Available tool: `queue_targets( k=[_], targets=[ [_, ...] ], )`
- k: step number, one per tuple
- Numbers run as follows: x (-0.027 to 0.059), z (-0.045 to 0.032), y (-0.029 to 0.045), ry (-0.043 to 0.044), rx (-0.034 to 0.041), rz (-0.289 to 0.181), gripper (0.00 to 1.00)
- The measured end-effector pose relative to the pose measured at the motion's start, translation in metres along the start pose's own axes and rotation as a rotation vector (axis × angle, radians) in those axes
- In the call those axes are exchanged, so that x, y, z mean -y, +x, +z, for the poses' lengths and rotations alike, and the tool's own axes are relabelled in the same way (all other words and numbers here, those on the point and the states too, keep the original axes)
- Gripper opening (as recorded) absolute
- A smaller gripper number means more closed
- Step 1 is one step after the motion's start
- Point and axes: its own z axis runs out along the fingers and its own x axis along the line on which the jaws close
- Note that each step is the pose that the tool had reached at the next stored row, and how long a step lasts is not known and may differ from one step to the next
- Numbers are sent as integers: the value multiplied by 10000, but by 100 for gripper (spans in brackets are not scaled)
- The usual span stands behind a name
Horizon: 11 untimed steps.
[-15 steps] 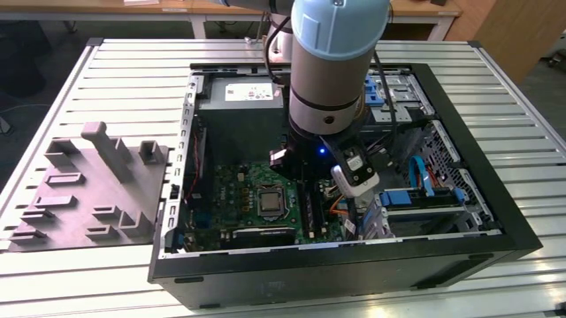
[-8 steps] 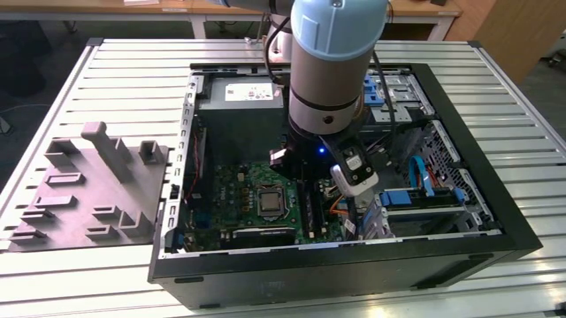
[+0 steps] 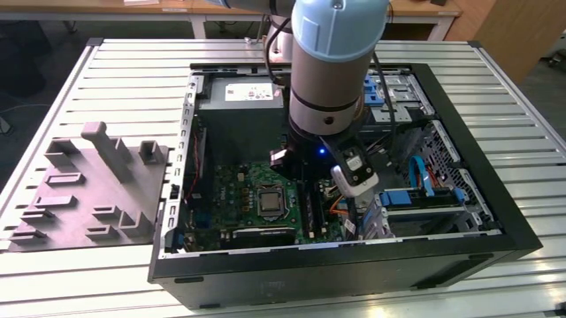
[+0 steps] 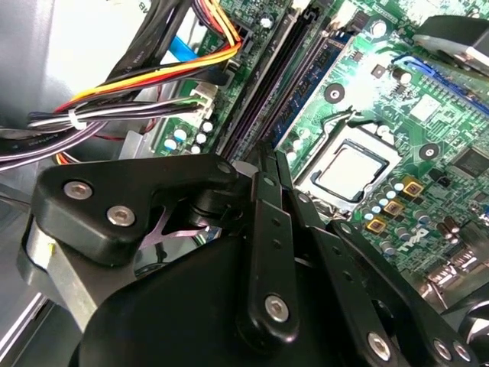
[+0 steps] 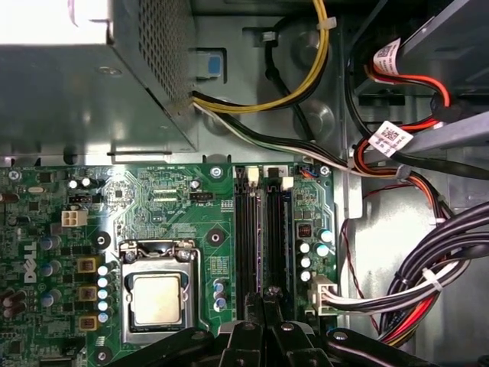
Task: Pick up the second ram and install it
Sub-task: 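Insert the second ram into the second slot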
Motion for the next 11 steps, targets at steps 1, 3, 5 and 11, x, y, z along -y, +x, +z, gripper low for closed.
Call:
queue_targets(
  k=[1, 3, 5, 11],
  targets=[
    [0, 0, -1, 0, 0, 1, 11],
    [0, 4, -2, -1, 1, 1, 11],
    [0, 20, -2, -3, 1, 0, 11],
    [1, 22, -2, -1, 1, 0, 11]
  ],
)
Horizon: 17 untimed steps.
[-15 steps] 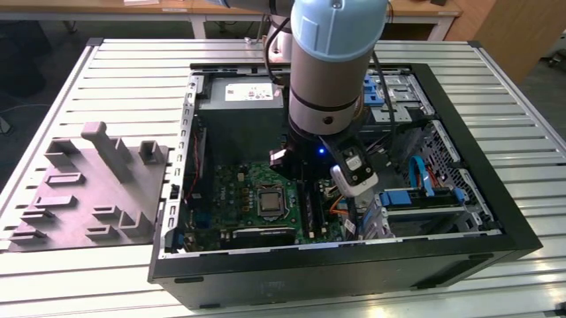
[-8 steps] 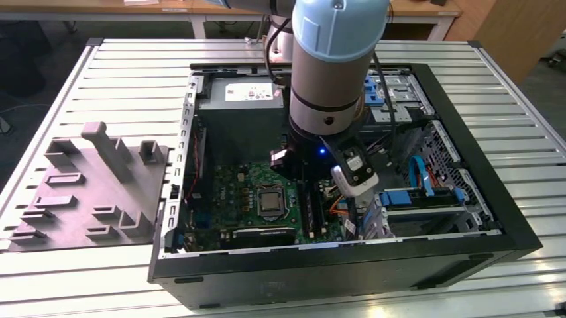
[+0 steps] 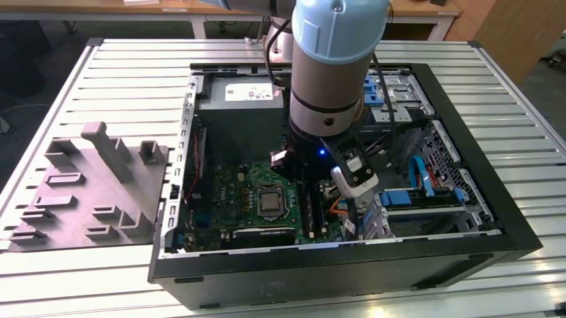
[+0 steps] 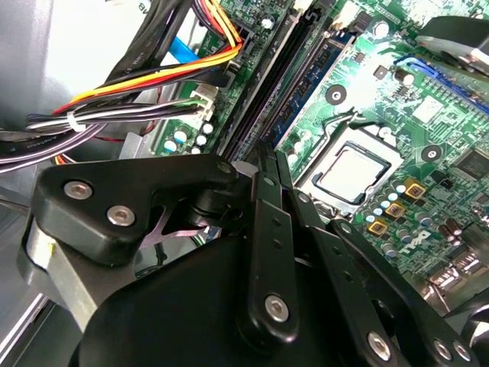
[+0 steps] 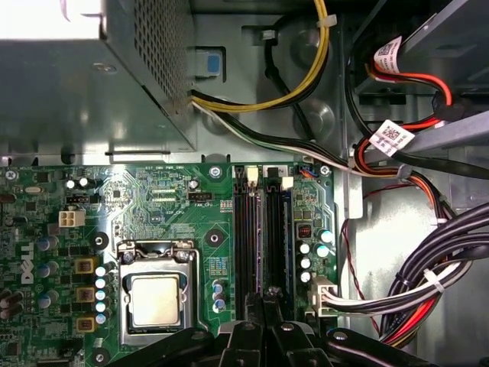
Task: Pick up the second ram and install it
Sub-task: 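Insert the second ram into the second slot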
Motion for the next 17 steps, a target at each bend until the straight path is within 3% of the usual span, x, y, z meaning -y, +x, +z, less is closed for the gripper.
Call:
queue_targets(
  k=[17],
  targets=[
    [1, 14, 1, 2, 0, 0, 11]
  ],
)
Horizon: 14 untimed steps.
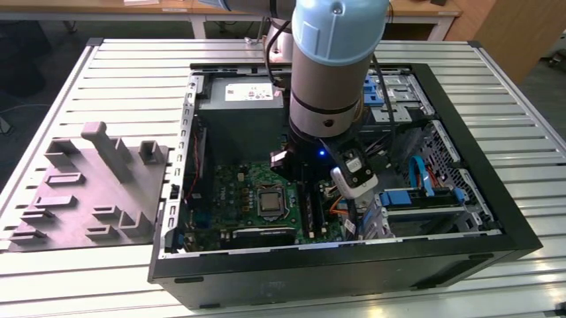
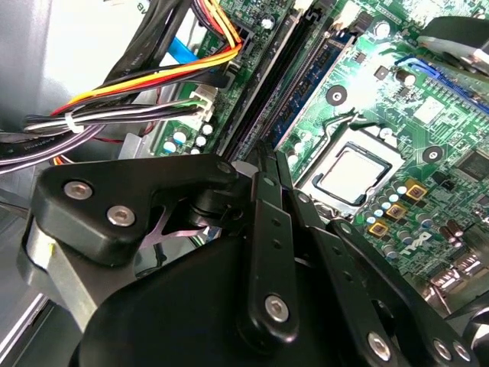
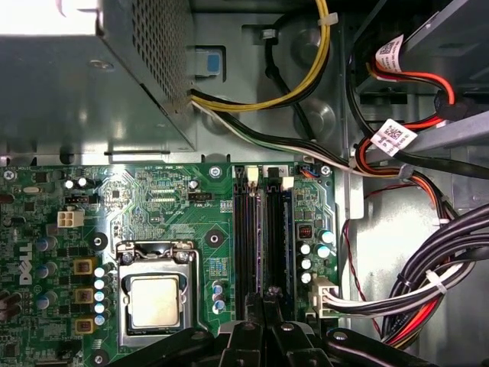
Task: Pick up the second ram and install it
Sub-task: 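Insert the second ram into the second slot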
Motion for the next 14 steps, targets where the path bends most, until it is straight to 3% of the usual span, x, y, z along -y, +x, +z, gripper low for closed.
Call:
queue_targets(
  k=[14],
  targets=[
    [1, 17, 3, -7, -12, -232, 11]
  ],
)
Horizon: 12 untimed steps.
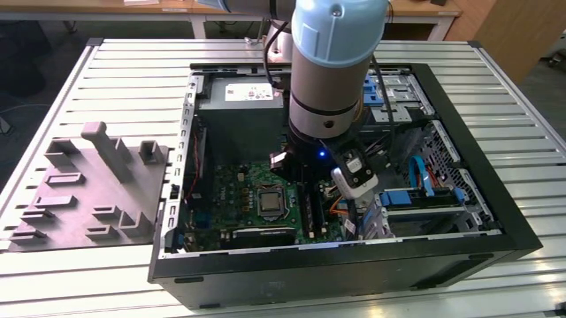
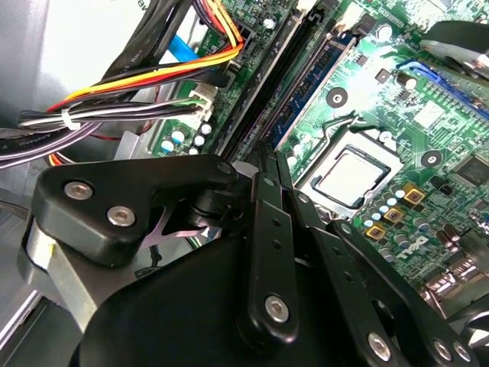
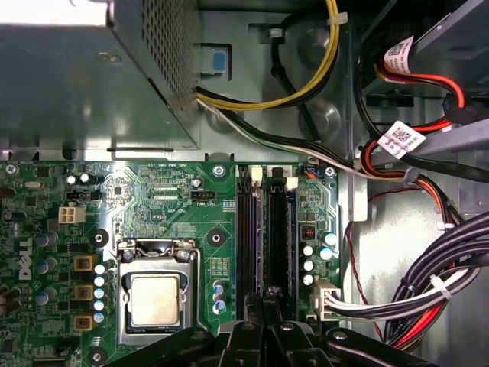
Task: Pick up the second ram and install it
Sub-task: 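Insert the second ram into the second slot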
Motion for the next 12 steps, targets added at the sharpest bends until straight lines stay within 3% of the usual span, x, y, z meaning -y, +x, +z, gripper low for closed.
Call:
queue_targets(
  k=[12],
  targets=[
    [-4, 26, 13, 0, 0, -6, 11]
  ],
)
